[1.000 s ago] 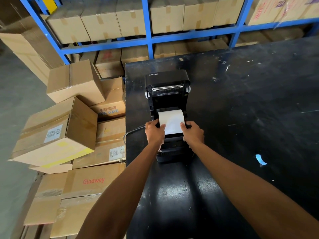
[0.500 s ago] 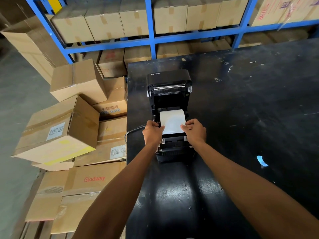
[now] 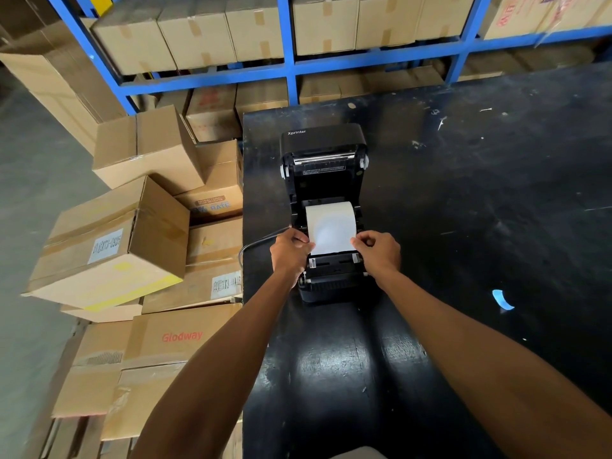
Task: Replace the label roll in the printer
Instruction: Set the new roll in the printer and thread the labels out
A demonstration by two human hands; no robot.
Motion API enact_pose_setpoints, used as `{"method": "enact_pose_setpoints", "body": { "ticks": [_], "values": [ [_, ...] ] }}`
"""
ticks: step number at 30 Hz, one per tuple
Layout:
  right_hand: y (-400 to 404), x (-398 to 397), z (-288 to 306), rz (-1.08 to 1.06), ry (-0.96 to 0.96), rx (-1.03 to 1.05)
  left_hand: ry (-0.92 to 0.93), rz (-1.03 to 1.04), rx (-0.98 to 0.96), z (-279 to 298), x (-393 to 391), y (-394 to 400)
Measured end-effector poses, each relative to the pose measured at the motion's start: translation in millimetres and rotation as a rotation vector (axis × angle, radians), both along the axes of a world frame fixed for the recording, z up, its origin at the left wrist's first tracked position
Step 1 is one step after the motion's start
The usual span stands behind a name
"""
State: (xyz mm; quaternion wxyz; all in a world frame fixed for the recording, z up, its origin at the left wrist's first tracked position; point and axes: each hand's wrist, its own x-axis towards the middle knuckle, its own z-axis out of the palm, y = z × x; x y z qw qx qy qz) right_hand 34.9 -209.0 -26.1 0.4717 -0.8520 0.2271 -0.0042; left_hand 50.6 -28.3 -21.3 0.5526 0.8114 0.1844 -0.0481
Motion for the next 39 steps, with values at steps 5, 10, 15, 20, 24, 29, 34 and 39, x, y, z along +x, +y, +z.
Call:
{"method": "enact_pose_setpoints", "body": {
  "ticks": [5,10,15,20,24,29,34,39],
  "values": [
    [-5,-2,1,-0.01,-0.001,0.038,0.049,-0.003,0.022,-2,-2,1],
    [-5,2,1,-0.01,0.024,0.036,0.045,0.004,0.067,-2,1,1],
    [-7,3,-1,0.009,0.037,-0.019,0.083,0.014,0.145,-3,0,0],
    [-5,1,-5,0.013,0.043,-0.053,0.1,-0.027,0.208,-3,-2,1],
    [-6,0,-6,0.043,0.036,-0.088,0.114,-0.082,0.197,-1,-1,1],
    [-9,0,-7,0.087,0.043,-0.121,0.18,-0.115,0.139,6,2,1],
    [-10,0,-6,0.119,0.04,-0.141,0.189,-0.125,0.137,10,3,0],
    [-10,-2,-6,0.14,0.055,-0.174,0.188,-0.138,0.171,8,3,1]
  ]
}}
